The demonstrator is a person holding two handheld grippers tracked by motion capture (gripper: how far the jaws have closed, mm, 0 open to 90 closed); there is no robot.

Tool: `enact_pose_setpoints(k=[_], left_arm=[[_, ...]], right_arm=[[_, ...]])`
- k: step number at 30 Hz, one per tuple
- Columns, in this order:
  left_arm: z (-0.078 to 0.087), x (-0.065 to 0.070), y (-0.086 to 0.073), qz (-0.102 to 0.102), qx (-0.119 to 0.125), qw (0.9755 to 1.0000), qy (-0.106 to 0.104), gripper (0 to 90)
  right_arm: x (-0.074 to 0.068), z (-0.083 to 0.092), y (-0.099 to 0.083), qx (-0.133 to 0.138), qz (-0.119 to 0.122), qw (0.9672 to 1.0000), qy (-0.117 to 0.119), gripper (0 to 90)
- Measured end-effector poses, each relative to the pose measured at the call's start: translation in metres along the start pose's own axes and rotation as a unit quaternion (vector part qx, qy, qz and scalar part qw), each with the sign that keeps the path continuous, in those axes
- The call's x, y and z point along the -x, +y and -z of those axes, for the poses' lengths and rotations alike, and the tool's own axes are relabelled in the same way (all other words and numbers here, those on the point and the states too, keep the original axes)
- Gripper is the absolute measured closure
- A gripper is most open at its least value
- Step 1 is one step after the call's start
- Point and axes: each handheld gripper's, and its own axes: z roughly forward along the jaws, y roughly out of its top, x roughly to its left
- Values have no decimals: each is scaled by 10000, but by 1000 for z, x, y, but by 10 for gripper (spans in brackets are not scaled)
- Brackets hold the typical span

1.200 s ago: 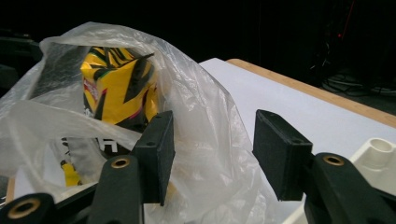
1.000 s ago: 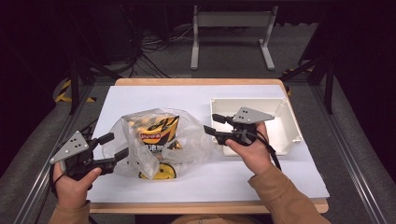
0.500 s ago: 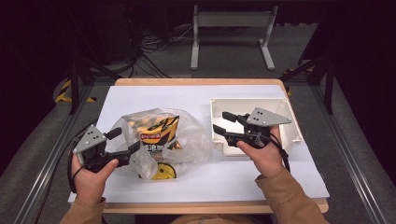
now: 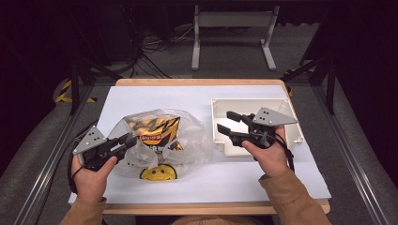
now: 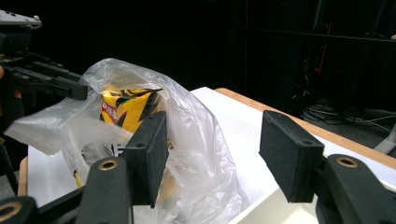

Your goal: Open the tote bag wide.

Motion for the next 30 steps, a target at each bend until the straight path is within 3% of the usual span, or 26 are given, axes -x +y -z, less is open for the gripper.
enact_pose_setpoints(k=[5, 11, 16, 24, 30], left_arm=[[6, -4, 5, -53, 37, 10000, -71, 852], [12, -10, 16, -86, 123, 9999, -54, 880], [12, -22, 22, 116, 198, 9996, -191, 880], [11, -40, 33, 49, 240, 9996, 108, 877], [7, -54, 30, 73, 255, 9991, 318, 869]], right_arm=[[1, 0, -2, -22, -19, 10000, -28, 428], [1, 1, -2, -22, -52, 10000, -17, 427], [1, 2, -2, -2, -57, 10000, -13, 424], [0, 1, -3, -6, -67, 10000, 9, 423], [-1, 2, -3, -11, -50, 10000, 5, 423]])
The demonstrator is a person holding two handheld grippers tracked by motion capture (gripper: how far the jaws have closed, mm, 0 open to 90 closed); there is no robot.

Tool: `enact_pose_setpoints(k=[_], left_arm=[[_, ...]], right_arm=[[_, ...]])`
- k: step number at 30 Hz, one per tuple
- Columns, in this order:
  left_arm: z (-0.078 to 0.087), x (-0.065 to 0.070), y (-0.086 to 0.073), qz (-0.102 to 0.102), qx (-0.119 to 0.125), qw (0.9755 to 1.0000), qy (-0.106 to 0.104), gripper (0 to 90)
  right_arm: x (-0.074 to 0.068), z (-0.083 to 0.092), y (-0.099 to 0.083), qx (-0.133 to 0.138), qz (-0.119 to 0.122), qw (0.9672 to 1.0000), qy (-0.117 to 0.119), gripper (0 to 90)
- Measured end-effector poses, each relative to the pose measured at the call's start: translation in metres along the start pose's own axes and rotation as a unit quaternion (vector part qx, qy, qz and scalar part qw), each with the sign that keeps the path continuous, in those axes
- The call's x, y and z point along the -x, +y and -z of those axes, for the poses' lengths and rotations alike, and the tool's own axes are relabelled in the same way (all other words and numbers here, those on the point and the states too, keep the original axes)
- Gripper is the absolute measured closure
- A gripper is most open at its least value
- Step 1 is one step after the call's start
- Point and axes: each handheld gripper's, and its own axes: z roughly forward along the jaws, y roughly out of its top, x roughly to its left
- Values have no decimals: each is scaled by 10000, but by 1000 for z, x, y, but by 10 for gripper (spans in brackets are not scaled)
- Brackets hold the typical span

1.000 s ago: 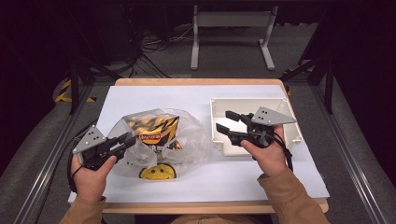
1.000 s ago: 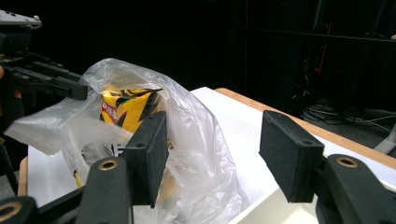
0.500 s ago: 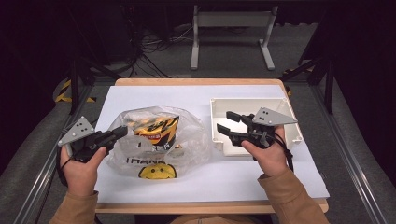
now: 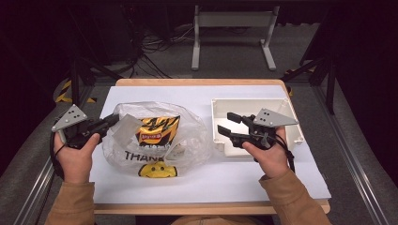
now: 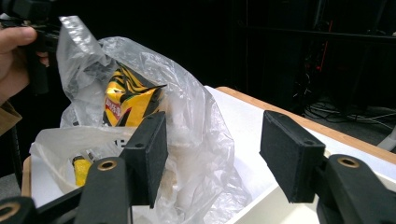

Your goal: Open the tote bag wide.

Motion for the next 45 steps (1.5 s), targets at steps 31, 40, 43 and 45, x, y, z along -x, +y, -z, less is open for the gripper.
enact_pose_setpoints(k=[31, 40, 43, 45], left_arm=[[-34, -40, -51, 525, -410, 9977, 112, 877], [-48, -39, -74, 573, -874, 9945, 37, 879], [-52, -38, -78, 404, -1061, 9935, 95, 879], [-55, -38, -82, 439, -1129, 9926, 49, 879]], right_arm=[[-6, -6, -5, -113, 98, 9998, 98, 423], [-8, -5, -4, -50, 141, 9999, 83, 423], [-8, -5, -4, -43, 147, 9998, 101, 425], [-9, -6, -4, -51, 149, 9998, 110, 426]])
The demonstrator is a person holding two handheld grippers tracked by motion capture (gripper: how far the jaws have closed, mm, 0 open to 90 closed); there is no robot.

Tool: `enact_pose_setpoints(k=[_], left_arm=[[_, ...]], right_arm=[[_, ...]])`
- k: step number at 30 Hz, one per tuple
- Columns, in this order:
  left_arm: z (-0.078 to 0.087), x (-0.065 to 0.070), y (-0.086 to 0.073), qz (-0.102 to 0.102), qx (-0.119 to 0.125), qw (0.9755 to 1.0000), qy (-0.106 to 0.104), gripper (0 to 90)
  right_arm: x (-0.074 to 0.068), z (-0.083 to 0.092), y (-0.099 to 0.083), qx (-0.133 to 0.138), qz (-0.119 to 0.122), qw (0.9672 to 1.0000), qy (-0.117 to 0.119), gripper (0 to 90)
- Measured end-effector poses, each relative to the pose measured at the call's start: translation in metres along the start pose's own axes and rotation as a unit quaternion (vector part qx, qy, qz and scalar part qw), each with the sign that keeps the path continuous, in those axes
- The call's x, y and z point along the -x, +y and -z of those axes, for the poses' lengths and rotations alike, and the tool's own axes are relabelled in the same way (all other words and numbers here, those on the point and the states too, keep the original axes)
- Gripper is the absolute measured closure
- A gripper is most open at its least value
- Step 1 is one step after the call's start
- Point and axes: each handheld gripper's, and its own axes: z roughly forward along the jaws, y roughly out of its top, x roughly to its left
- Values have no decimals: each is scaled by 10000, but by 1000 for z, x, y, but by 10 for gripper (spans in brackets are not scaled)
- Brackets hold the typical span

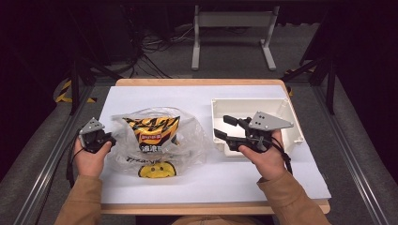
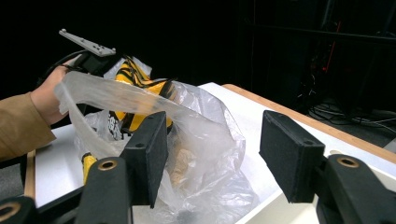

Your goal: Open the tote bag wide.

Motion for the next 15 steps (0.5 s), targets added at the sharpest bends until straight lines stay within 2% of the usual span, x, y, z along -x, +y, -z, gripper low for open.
enact_pose_setpoints(k=[4, 6, 11, 15], left_arm=[[-7, -1, -7, 33, -186, 9998, -68, 878], [-11, -1, -9, -44, -325, 9994, -61, 878], [-20, 3, -14, -96, -592, 9981, -162, 874], [-25, 3, -18, -83, -682, 9974, -227, 869]], right_arm=[[-1, -2, -1, -22, 17, 10000, 30, 425], [-2, -2, -1, -30, 24, 10000, 33, 425], [-3, -3, -1, -44, 20, 10000, 53, 425], [-4, -4, -2, -54, 19, 9999, 98, 424]])
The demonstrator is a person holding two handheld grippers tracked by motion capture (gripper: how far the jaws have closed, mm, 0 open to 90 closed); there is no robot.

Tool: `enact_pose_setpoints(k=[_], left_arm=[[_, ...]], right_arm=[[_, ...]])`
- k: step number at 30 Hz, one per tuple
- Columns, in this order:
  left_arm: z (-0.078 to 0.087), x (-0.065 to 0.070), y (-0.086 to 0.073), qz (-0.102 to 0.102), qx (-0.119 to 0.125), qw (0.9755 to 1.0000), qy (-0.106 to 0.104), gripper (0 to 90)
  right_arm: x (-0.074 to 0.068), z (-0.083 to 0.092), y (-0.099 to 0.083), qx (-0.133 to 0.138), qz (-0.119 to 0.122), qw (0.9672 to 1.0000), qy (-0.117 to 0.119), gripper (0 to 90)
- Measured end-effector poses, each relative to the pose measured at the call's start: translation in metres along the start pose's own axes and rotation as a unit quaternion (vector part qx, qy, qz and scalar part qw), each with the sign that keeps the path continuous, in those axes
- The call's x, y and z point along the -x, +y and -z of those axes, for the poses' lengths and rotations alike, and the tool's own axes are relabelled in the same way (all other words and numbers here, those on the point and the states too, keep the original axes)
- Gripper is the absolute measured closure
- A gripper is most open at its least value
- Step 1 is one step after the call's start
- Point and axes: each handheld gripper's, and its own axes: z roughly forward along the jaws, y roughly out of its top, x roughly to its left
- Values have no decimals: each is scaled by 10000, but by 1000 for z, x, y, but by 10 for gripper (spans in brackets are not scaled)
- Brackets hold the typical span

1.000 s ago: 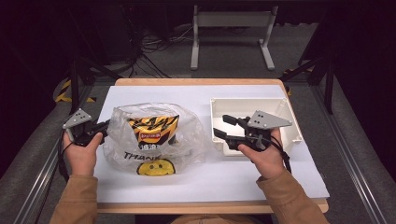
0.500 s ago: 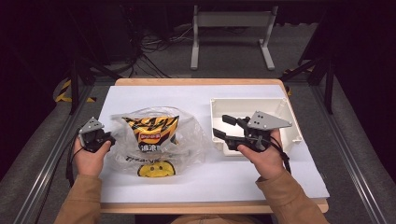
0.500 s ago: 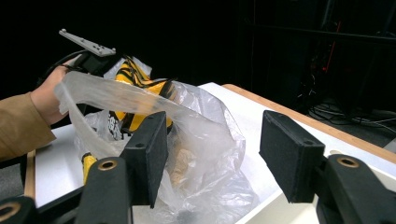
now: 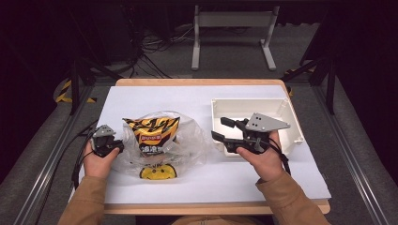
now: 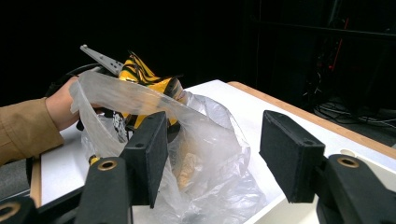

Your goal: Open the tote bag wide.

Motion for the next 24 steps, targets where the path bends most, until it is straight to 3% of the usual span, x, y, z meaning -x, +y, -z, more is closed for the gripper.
enact_pose_setpoints(k=[5, 8, 11, 13, 17, 24], left_arm=[[-3, -1, -3, 76, -160, 9998, -24, 852], [-5, 0, -4, 12, -231, 9997, 4, 822], [-2, 0, -3, 21, -140, 9999, 41, 755], [5, 0, -1, 46, 52, 9999, 130, 639], [21, -1, 0, 123, 356, 9988, 321, 538], [51, -3, 5, 253, 1000, 9942, 296, 387]], right_arm=[[0, 0, 0, 5, -13, 10000, 18, 424], [0, 0, 0, 3, -22, 10000, 22, 424], [0, 1, 0, 5, -16, 10000, 22, 423], [0, 1, 0, 13, -20, 10000, 17, 424], [1, 1, 1, 15, -22, 10000, 11, 423], [0, 0, 1, 24, -6, 10000, 21, 423]])
